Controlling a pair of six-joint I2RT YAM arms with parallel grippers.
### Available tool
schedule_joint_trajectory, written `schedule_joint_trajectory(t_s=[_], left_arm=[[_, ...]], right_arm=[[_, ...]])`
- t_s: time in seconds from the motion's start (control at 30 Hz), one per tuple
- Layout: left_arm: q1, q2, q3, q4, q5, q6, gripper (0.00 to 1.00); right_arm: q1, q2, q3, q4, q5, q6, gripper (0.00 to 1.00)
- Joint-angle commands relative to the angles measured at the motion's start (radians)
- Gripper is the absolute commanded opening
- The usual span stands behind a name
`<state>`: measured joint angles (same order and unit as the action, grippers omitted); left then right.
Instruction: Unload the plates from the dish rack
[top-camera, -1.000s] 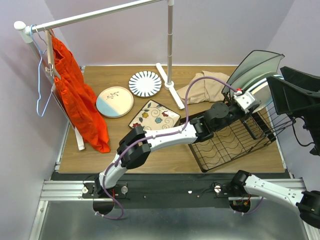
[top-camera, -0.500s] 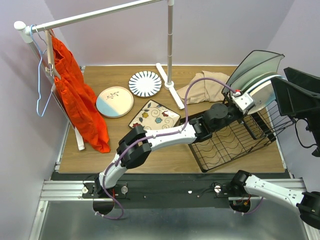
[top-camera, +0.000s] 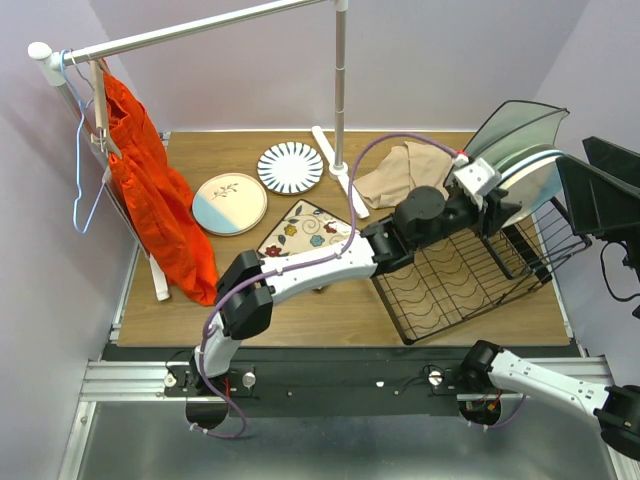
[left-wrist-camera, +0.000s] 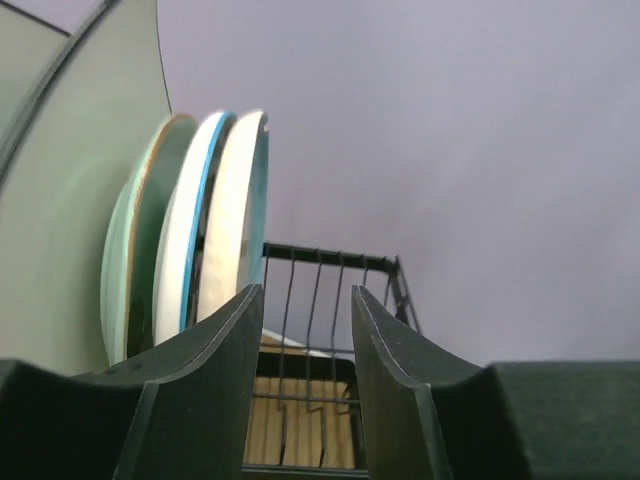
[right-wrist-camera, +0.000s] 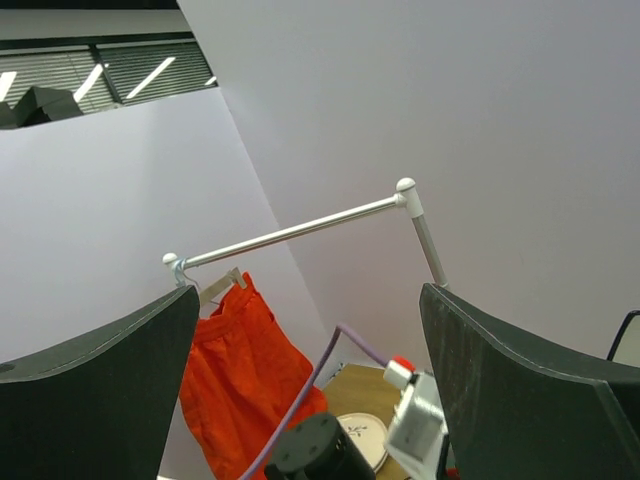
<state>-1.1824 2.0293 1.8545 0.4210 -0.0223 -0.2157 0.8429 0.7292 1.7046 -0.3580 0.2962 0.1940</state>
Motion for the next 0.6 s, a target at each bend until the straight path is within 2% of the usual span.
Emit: schedule_joint_trajectory(t_s=[0.0, 0.07, 0.17, 0.4, 0.57], left_arm=[[0.046, -0.026, 0.12, -0.169, 0.126, -0.241, 0.5], [0.067, -0.029, 0.117, -0.177, 0.177, -0.334, 0.5], [0.086, -0.034, 0.111, -0.186, 0.211, -0.398, 0.5], [0.09, -0.026, 0.141, -0.232, 0.179, -0.384, 0.55], [0.089, 0.014, 0.181, -0.258, 0.147, -0.358, 0.55]], right_arm=[[0.001, -0.016, 0.02, 0.016, 0.026, -0.018, 1.0], [0.001, -0.017, 0.02, 0.016, 0.027, -0.018, 1.0], [0.001, -0.02, 0.018, 0.016, 0.026, -0.018, 1.0], [0.001, -0.034, 0.01, 0.016, 0.044, -0.025, 1.0], [0.001, -0.044, 0.004, 0.016, 0.058, -0.028, 1.0]])
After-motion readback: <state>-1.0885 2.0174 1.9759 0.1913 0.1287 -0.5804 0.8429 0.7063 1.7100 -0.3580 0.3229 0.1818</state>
